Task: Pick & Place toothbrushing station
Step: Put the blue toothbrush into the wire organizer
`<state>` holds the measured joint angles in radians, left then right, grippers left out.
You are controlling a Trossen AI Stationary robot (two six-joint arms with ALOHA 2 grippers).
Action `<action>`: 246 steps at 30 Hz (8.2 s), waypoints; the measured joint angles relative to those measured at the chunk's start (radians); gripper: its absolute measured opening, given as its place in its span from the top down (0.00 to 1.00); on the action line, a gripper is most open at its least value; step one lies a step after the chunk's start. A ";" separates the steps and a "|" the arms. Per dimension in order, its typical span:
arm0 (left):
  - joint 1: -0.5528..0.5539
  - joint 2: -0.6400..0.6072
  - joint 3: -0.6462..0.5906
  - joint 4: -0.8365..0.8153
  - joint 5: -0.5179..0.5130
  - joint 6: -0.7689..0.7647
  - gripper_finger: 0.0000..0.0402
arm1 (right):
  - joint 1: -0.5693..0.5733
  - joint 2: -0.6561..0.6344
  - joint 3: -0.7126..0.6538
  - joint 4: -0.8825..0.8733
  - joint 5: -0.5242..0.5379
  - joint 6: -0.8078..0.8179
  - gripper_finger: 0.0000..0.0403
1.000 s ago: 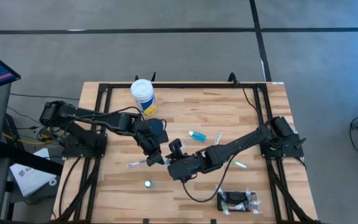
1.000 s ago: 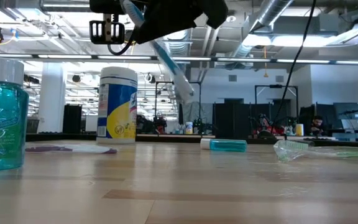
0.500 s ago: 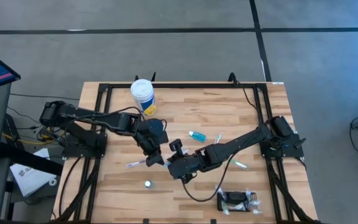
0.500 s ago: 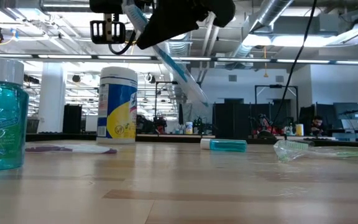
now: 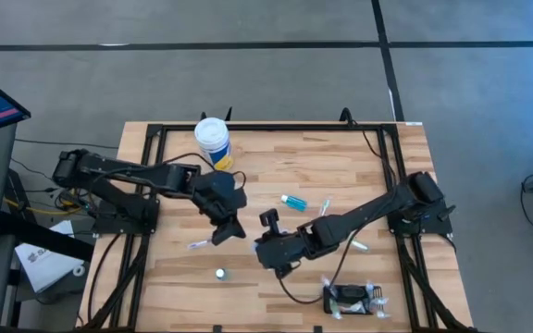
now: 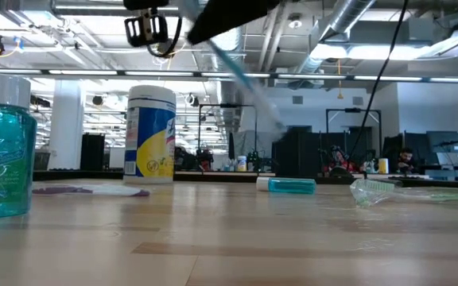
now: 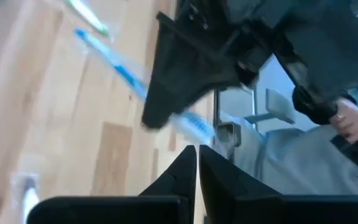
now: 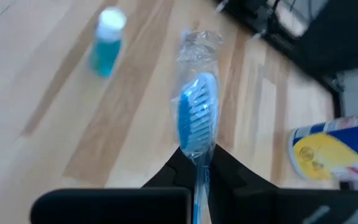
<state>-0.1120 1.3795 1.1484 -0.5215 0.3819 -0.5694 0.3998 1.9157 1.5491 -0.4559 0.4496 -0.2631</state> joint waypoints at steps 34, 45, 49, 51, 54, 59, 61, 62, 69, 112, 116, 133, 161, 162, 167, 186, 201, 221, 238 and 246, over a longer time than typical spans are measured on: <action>-0.097 -0.062 0.000 0.099 -0.286 0.173 0.97 | 0.353 -0.474 -0.441 0.098 0.432 0.426 0.99; -0.097 -0.062 0.000 0.113 -0.286 0.181 0.97 | 0.512 -0.595 -0.541 0.095 0.591 0.540 0.99; -0.097 -0.062 0.000 0.119 -0.285 0.181 0.97 | 0.589 -0.649 -0.591 0.072 0.680 0.620 0.99; -0.097 -0.062 0.000 0.120 -0.285 0.184 0.97 | 0.630 -0.674 -0.619 0.056 0.711 0.671 0.99; -0.097 -0.062 0.000 0.121 -0.285 0.198 0.97 | 0.678 -0.707 -0.645 0.053 0.730 0.725 0.99; -0.097 -0.062 0.000 0.122 -0.285 0.199 0.97 | 0.754 -0.726 -0.646 0.034 0.770 0.744 0.99; -0.097 -0.062 0.000 0.124 -0.285 0.199 0.97 | 0.795 -0.731 -0.646 0.004 0.809 0.781 0.99; -0.097 -0.062 0.000 0.126 -0.285 0.199 0.97 | 0.815 -0.734 -0.646 -0.022 0.825 0.806 0.99; -0.097 -0.062 0.000 0.128 -0.284 0.199 0.97 | 0.920 -0.731 -0.646 -0.144 0.873 1.025 0.99; -0.097 -0.062 0.000 0.138 -0.284 0.199 0.97 | 1.158 -0.621 -0.646 -0.273 0.991 1.399 0.99; -0.099 -0.062 0.000 0.138 -0.284 0.199 0.97 | 1.158 -0.621 -0.667 -0.270 0.993 1.430 0.99; -0.100 -0.061 0.000 0.143 -0.285 0.200 0.97 | 1.167 -0.618 -0.736 -0.258 0.993 1.522 0.99; -0.100 -0.061 0.000 0.151 -0.285 0.223 0.97 | 1.199 -0.545 -0.737 -0.250 1.012 1.593 0.99; -0.100 -0.061 0.000 0.151 -0.285 0.223 0.97 | 1.201 -0.540 -0.737 -0.250 1.013 1.604 0.99; -0.100 -0.061 0.000 0.155 -0.285 0.222 0.97 | 1.203 -0.529 -0.736 -0.261 1.017 1.632 0.99; -0.100 -0.061 0.000 0.164 -0.285 0.225 0.97 | 1.191 -0.530 -0.861 -0.130 1.017 1.719 0.99; -0.100 -0.061 0.000 0.164 -0.285 0.225 0.97 | 1.190 -0.528 -0.868 -0.088 1.002 1.661 0.99; -0.100 -0.061 0.000 0.164 -0.285 0.225 0.97 | 1.188 -0.506 -0.988 0.290 0.991 1.429 0.98; -0.100 -0.061 0.000 0.164 -0.285 0.226 0.97 | 1.178 -0.502 -1.022 0.353 0.985 1.440 0.95; -0.100 -0.061 0.000 0.164 -0.285 0.226 0.97 | 1.178 -0.502 -1.022 0.387 0.987 1.457 0.88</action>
<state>-0.2119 1.3182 1.1484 -0.3576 0.0967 -0.3439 1.5776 1.4137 0.5270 -0.0687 1.4369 1.1942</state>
